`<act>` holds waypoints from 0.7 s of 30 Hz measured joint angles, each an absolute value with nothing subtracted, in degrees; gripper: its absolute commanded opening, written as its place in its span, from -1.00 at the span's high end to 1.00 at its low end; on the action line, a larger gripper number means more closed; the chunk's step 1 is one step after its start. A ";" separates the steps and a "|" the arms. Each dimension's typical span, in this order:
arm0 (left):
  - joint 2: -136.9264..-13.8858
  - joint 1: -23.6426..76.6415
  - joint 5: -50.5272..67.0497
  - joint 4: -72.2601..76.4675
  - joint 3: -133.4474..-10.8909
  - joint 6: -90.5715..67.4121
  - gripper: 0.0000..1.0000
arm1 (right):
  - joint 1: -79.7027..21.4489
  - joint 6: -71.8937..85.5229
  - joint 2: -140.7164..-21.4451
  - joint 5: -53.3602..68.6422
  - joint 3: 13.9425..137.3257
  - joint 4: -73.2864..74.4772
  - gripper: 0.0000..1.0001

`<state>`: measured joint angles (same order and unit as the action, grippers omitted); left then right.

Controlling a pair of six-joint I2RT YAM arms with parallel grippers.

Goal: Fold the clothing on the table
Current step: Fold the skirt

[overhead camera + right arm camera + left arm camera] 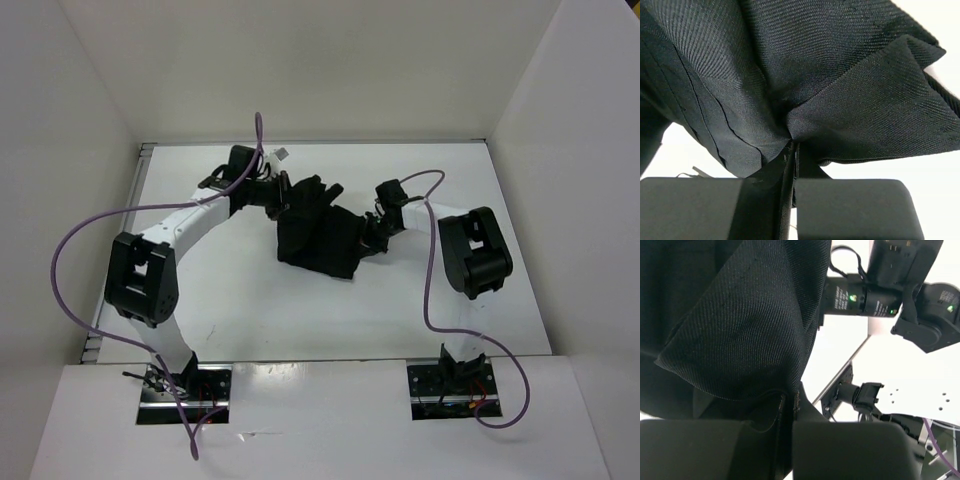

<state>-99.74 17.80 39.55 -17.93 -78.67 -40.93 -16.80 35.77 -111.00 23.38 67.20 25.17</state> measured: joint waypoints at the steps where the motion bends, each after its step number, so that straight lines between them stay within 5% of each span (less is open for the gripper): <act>1: -100.25 18.63 39.44 -17.58 -78.76 -41.10 1.00 | -17.19 36.03 -111.44 23.64 67.64 24.86 0.97; 12: -108.90 24.71 36.64 -15.31 -79.00 -43.64 0.97 | -19.75 37.89 -113.89 25.17 70.15 22.63 0.99; 15: -110.54 25.34 35.97 -14.48 -79.00 -44.25 0.79 | -19.75 37.91 -113.91 25.21 70.15 22.61 0.99; 17: -111.28 25.69 35.70 -13.30 -79.00 -45.47 0.36 | -19.75 37.91 -113.91 25.23 70.15 22.61 0.99; 21: -112.73 26.59 35.64 -8.84 -79.00 -48.73 -0.06 | -19.75 38.09 -113.93 25.28 70.15 22.50 0.99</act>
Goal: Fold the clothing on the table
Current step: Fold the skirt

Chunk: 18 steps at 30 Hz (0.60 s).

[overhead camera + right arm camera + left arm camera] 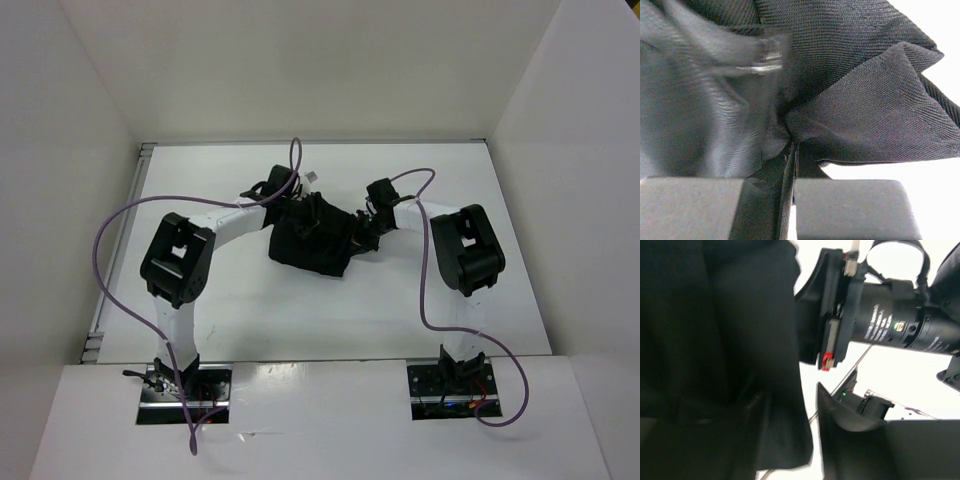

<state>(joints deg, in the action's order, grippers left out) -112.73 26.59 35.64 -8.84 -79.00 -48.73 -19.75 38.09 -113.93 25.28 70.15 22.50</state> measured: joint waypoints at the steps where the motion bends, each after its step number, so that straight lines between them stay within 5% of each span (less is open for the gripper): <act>1: -113.23 26.79 35.86 -7.25 -79.00 -49.82 -0.09 | -19.75 38.11 -113.93 25.28 70.15 22.48 0.99; 10: -115.83 27.62 37.78 -0.10 -81.10 -56.51 -0.25 | -19.84 38.57 -111.59 22.96 69.30 23.55 0.91; 18: -100.47 22.11 34.81 -4.91 -79.26 -52.64 -0.27 | -19.35 38.94 -91.44 12.60 69.41 33.54 0.70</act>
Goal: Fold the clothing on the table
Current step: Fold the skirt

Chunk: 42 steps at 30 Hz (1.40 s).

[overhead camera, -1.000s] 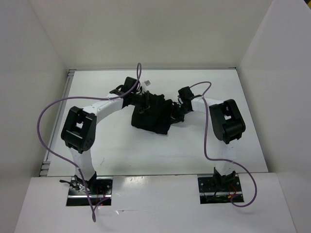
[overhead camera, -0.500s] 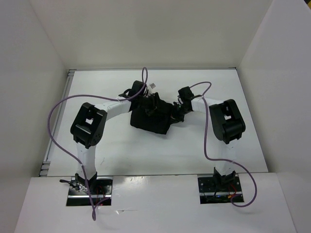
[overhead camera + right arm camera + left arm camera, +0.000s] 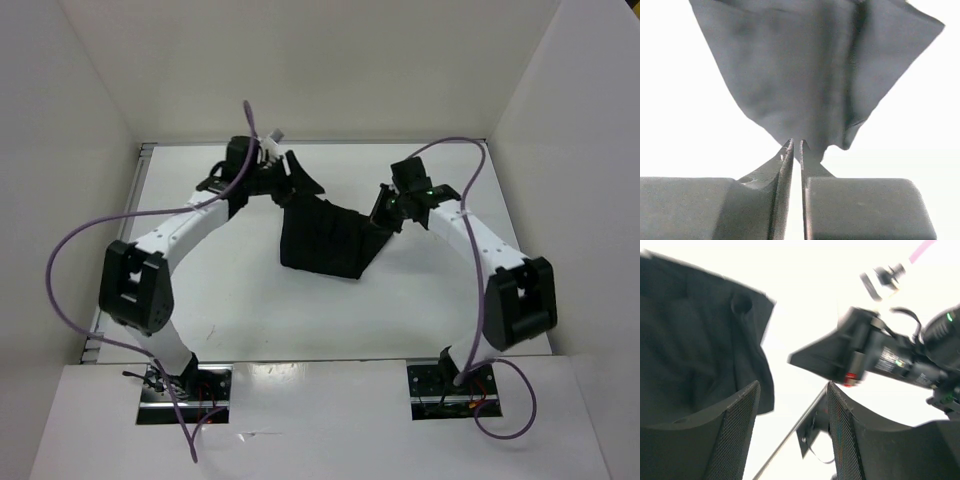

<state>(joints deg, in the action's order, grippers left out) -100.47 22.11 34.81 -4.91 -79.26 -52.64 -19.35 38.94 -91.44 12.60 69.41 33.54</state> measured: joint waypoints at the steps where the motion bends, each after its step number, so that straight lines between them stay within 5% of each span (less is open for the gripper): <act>1: -97.93 20.93 34.11 -5.23 -78.59 -52.14 -0.27 | -19.35 39.05 -88.95 12.23 70.00 34.33 0.70; 7: -94.45 16.21 30.26 -6.52 -76.03 -48.34 -0.17 | -19.31 39.46 -85.06 12.67 73.89 35.44 0.60; 26: -105.75 17.43 32.42 -9.43 -70.19 -46.30 -0.09 | -17.39 37.76 -103.35 15.97 64.16 29.76 0.64; 35: -102.83 17.08 32.88 -10.31 -67.48 -44.58 -0.12 | -16.84 37.23 -97.89 16.58 65.87 30.33 0.39; 42: -98.70 16.56 31.57 -11.64 -66.72 -42.15 -0.12 | -18.48 37.21 -95.98 24.10 72.44 27.59 0.39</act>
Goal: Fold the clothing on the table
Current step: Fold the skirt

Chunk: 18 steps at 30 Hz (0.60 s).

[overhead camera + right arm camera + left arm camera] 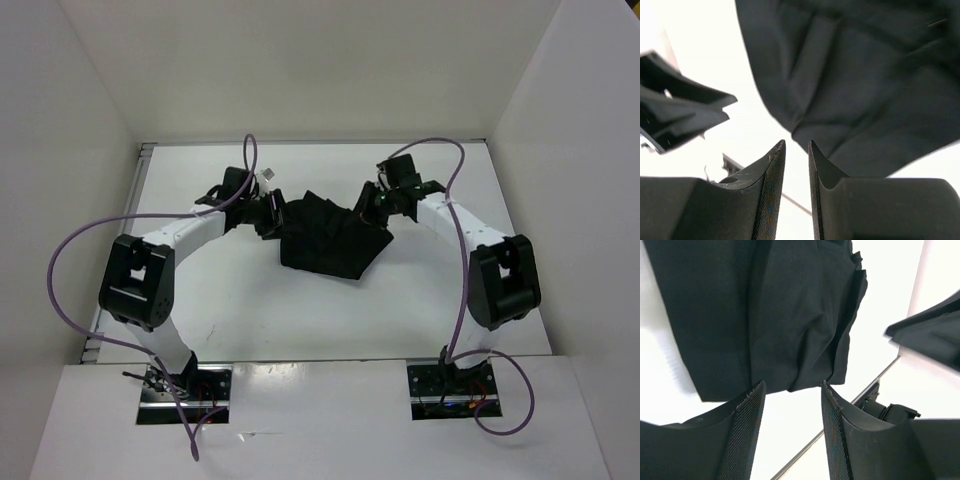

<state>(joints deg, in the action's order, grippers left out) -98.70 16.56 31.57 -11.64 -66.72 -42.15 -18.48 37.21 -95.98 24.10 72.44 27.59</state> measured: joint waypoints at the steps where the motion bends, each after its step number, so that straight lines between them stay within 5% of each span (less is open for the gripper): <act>1: -98.04 16.45 31.44 -11.68 -66.22 -42.04 -0.12 | -19.44 37.21 -96.57 25.39 72.25 27.20 0.39; 13: -94.65 15.18 30.44 -13.45 -60.80 -41.93 -0.17 | -23.11 36.18 -108.09 34.33 60.64 24.51 0.44; 18: -86.35 15.18 29.61 -14.02 -59.42 -40.66 -0.31 | -23.11 33.71 -100.20 31.94 64.12 29.08 0.04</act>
